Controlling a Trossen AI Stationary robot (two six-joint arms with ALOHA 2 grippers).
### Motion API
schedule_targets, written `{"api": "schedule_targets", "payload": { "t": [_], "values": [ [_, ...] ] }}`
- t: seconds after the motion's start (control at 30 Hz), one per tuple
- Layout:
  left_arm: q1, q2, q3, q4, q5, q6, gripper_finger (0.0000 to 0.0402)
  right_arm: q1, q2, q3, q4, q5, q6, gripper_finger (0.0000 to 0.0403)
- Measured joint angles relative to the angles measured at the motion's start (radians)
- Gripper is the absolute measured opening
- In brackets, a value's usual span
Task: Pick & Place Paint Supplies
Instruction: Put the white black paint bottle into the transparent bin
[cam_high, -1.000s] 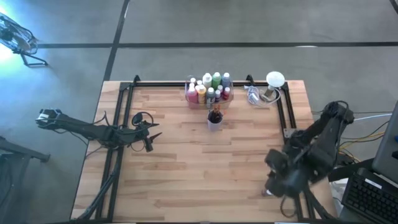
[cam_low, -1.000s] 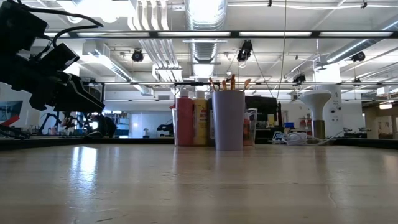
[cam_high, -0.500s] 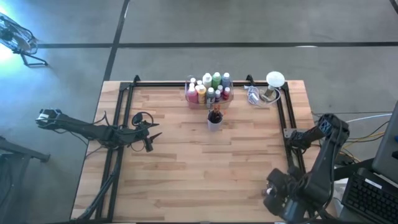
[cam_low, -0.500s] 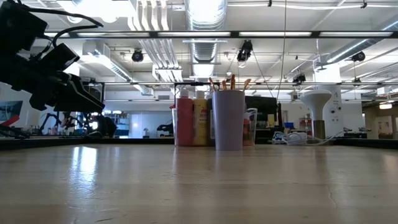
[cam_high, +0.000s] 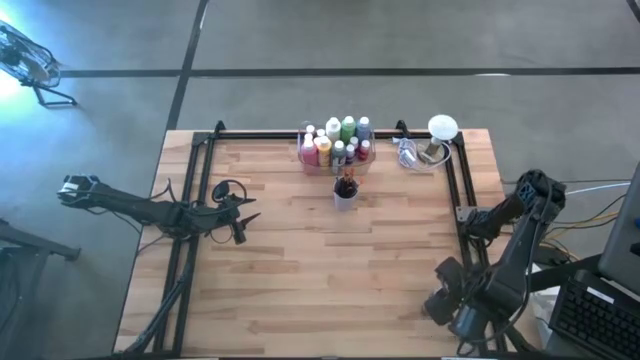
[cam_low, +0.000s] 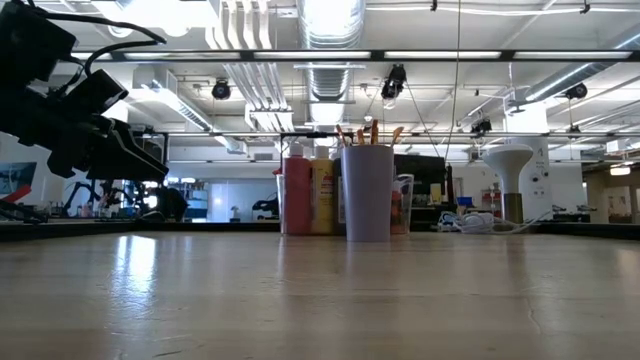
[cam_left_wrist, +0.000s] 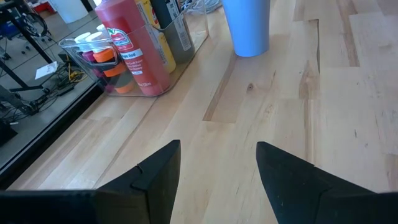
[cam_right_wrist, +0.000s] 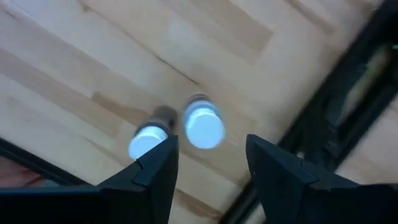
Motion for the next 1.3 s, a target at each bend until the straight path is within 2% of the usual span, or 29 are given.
{"api": "schedule_targets", "payload": {
  "t": [0.3, 0.6, 0.97, 1.3],
  "values": [
    [0.0, 0.0, 0.0, 0.0, 0.0, 0.0, 0.0216, -0.002, -0.079, -0.188, 0.231, 0.007, 0.005, 0.0195],
    [0.0, 0.0, 0.0, 0.0, 0.0, 0.0, 0.0216, -0.002, -0.098, -0.24, 0.274, -0.002, 0.005, 0.018],
    [0.0, 0.0, 0.0, 0.0, 0.0, 0.0, 0.0216, -0.002, -0.095, -0.27, 0.304, -0.024, 0.005, 0.0198],
    [0.0, 0.0, 0.0, 0.0, 0.0, 0.0, 0.0216, -0.002, -0.096, -0.295, 0.309, -0.051, 0.004, 0.0169]
  ]
}}
